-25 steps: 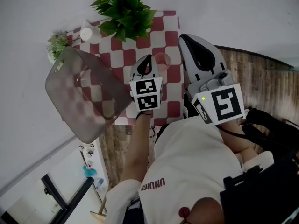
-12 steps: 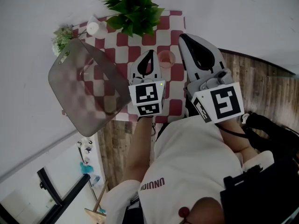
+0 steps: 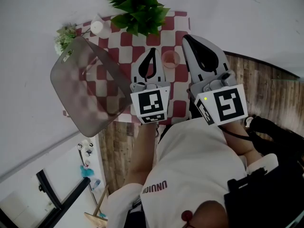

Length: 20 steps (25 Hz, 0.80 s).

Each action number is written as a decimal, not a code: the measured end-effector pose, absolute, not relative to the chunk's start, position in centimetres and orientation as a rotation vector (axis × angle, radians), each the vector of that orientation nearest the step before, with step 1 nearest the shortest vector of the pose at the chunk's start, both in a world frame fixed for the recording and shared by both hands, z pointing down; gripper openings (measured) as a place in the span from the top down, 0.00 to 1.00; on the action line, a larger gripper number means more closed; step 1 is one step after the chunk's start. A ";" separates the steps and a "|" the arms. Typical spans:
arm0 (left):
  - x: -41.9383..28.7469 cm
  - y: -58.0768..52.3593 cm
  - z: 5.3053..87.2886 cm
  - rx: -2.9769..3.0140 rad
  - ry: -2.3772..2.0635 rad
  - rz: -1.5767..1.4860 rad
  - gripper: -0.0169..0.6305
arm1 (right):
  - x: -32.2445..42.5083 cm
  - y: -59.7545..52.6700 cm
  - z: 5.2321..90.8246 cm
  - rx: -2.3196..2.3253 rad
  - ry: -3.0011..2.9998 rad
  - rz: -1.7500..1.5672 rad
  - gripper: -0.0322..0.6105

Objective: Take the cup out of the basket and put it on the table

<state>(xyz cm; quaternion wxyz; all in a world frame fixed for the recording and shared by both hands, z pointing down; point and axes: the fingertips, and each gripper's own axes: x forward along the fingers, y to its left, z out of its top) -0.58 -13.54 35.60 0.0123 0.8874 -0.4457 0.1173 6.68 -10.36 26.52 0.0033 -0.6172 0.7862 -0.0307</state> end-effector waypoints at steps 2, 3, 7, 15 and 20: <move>-0.5 -13.3 35.0 2.789 -1.395 0.356 0.96 | 6.5 -10.2 26.5 -1.936 2.468 -0.094 0.92; -0.5 -13.2 34.7 2.799 -1.397 0.349 0.96 | 6.5 -10.2 26.5 -1.936 2.471 -0.092 0.92; -0.3 -13.0 33.6 2.827 -1.402 0.322 0.96 | 6.2 -10.2 26.4 -1.937 2.476 -0.088 0.92; 0.0 -12.6 32.2 2.864 -1.411 0.284 0.96 | 6.2 -10.0 26.3 -1.932 2.476 -0.083 0.92; -0.1 -12.7 31.7 2.871 -1.417 0.265 0.96 | 6.3 -10.1 26.3 -1.933 2.473 -0.082 0.92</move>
